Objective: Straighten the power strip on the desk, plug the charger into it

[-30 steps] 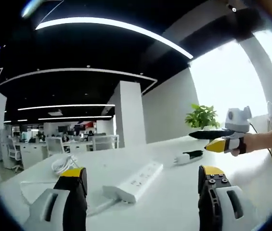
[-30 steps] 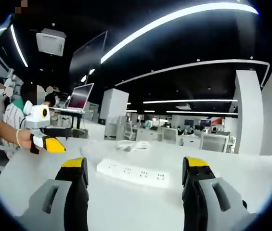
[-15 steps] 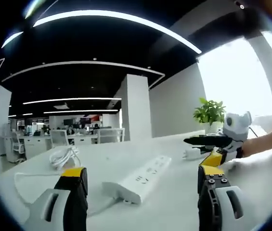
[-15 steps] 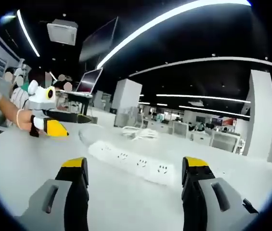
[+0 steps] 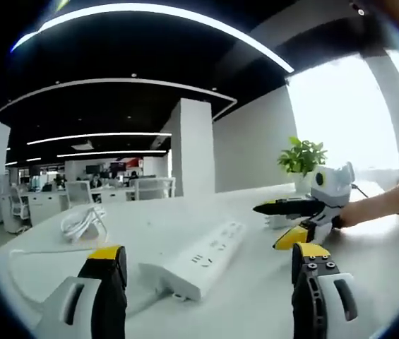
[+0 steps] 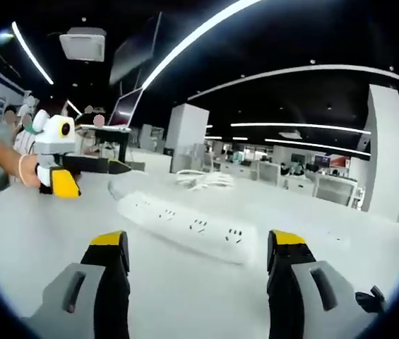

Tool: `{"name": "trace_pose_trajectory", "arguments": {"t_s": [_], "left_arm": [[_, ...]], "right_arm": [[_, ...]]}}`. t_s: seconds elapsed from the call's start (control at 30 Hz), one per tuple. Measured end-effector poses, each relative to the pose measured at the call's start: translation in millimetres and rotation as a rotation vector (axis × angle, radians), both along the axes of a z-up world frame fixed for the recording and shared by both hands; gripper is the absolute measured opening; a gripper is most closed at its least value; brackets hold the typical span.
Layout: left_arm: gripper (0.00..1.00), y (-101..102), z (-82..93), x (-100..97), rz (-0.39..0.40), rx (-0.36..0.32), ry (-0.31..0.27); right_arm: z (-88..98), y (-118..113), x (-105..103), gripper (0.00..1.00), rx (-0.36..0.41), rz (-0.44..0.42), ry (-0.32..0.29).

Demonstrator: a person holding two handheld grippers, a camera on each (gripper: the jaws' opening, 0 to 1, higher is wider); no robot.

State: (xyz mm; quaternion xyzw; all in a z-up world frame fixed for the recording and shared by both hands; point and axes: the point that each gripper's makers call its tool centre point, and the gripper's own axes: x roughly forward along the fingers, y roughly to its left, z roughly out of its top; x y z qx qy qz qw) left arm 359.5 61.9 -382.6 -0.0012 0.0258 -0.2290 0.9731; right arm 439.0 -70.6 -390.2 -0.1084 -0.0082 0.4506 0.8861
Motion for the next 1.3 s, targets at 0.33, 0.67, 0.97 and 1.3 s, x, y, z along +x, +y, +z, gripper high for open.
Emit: {"name": "trace_pose_trajectory", "arguments": {"t_s": [0.33,0.67,0.97,1.3], "left_arm": [[0.99,15,-31.7,13.3,0.059,0.078,0.187],[0.98,14,-25.9,35.7,0.023,0.094,0.164],[0.91,6,-23.4,42.1,-0.061,0.107,0.156],[0.86,11,-32.3,47.7,-0.064,0.092,0.215]], "right_arm": [[-14.9,-5,14,0.71,-0.026,-0.036,0.142],[-2.9,-1,21,0.66,-0.037,-0.022,0.184],[-6.4,8,21,0.68,-0.090,0.040,0.196],[-22.0,2,25,0.67,-0.160,0.006,0.264]]}}
